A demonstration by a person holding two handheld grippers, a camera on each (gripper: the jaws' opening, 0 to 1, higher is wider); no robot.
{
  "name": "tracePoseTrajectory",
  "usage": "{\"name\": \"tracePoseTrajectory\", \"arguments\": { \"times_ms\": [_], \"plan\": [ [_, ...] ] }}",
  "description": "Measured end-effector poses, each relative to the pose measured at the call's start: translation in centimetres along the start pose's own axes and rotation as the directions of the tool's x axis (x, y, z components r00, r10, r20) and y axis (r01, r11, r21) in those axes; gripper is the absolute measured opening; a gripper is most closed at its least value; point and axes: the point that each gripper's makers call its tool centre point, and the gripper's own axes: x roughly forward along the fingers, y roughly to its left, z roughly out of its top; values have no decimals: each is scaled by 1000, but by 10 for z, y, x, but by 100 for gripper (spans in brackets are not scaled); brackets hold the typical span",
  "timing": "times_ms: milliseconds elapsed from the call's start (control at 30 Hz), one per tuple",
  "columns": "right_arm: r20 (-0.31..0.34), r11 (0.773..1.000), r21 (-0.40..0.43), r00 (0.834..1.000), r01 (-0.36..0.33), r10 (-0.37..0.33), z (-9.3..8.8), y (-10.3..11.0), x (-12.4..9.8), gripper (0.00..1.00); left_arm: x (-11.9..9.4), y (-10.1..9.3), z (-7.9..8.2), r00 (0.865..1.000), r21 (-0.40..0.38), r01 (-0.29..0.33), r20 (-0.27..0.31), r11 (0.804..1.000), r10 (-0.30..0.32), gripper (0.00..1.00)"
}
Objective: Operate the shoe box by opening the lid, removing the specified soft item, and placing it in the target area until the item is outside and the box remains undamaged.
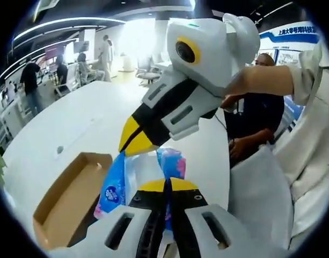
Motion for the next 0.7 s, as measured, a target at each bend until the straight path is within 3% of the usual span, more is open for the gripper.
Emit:
{"name": "tracePoseTrajectory", "arguments": {
  "times_ms": [700],
  "plan": [
    [-81,994,64,993,88,-83,-66,-29,-43,0,66,-22,29,998,33,61,20,998,-61,0]
  ]
}}
